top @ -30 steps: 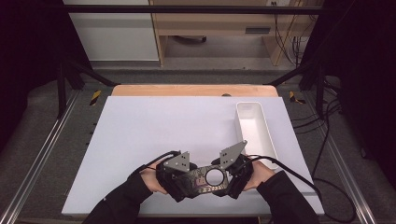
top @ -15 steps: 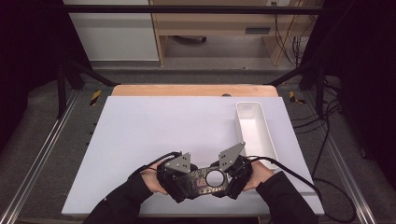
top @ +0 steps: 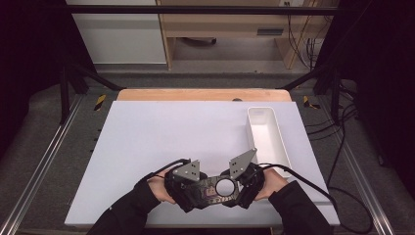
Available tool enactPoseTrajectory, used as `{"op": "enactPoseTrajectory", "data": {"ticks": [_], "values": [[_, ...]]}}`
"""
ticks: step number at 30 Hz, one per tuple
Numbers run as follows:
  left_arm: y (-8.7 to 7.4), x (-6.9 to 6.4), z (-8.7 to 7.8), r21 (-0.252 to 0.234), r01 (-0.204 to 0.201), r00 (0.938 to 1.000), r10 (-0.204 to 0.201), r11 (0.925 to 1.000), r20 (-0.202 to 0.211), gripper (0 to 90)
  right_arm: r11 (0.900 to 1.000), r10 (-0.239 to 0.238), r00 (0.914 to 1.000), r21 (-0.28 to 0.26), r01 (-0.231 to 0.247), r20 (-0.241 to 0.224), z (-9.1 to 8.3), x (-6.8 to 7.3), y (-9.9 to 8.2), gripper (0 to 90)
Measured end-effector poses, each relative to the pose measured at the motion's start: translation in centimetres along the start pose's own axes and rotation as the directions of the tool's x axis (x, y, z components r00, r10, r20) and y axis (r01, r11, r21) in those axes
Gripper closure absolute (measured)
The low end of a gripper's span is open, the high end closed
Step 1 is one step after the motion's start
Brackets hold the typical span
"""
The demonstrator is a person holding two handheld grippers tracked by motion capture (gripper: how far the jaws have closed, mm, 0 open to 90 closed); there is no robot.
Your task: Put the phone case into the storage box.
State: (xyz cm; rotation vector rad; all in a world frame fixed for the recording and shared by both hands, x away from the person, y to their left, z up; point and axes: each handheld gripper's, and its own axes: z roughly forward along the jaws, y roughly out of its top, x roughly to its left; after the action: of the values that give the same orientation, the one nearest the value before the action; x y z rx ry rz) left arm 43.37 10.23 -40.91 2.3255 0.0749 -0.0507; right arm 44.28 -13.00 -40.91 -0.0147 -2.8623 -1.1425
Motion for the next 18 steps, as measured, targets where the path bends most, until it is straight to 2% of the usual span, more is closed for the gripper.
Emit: {"op": "enactPoseTrajectory", "data": {"ticks": [18], "values": [[0.0,-0.01,0.01,0.001,-0.001,1.0,0.001,1.0,0.009,11.4,1.0,-0.008,0.9999,-0.003,0.008,0.013,-0.13,0.3,0.06,12.3]]}}
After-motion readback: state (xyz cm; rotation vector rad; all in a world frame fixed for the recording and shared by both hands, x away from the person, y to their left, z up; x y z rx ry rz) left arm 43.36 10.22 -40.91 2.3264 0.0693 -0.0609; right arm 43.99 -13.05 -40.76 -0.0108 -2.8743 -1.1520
